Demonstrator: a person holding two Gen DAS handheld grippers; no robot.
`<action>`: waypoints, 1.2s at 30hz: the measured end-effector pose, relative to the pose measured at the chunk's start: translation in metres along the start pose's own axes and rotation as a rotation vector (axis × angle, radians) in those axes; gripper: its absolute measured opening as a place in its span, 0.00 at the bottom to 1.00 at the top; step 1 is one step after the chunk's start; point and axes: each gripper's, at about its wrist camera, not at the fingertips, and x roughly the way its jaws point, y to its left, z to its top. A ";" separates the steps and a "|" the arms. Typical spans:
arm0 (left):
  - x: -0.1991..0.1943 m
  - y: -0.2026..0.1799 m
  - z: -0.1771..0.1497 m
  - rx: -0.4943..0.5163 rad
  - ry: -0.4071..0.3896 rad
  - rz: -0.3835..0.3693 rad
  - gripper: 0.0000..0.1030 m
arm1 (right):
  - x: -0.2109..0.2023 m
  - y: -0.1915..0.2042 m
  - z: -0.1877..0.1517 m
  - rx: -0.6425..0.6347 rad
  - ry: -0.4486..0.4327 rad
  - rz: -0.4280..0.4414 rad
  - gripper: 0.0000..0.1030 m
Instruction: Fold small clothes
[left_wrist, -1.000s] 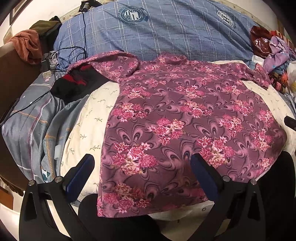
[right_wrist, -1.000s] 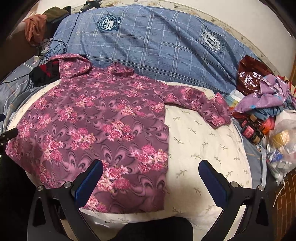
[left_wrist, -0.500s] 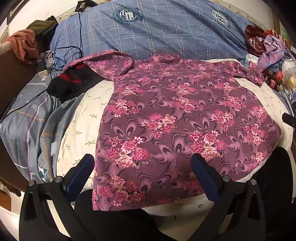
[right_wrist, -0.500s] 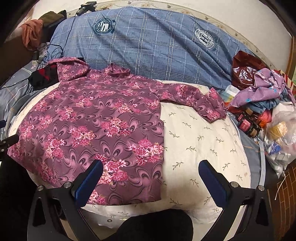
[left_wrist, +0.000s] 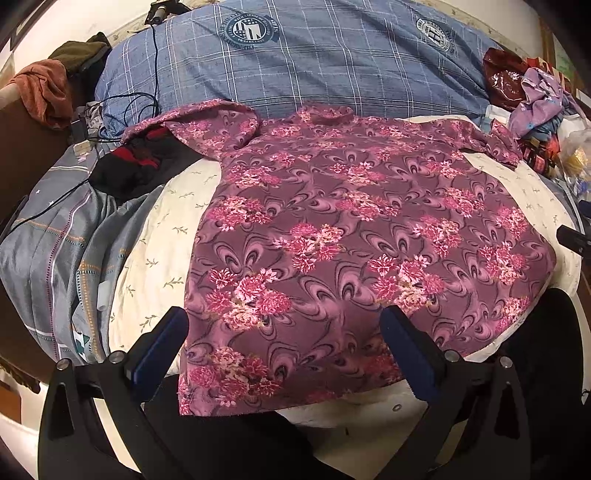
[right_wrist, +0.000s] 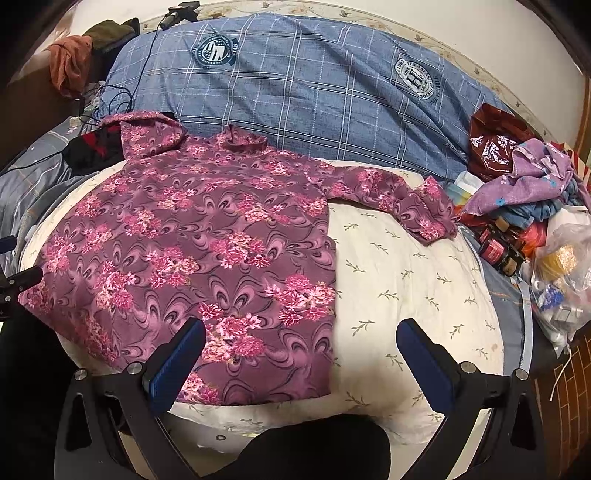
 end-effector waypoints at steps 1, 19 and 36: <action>0.000 0.000 0.000 0.001 0.000 -0.001 1.00 | 0.000 0.001 0.000 -0.004 0.000 0.001 1.00; -0.003 -0.005 -0.004 0.013 0.001 -0.018 1.00 | -0.003 0.001 -0.003 -0.006 -0.012 -0.011 1.00; 0.017 0.028 0.009 -0.068 0.046 -0.017 1.00 | 0.024 -0.030 -0.009 0.131 0.043 0.059 0.95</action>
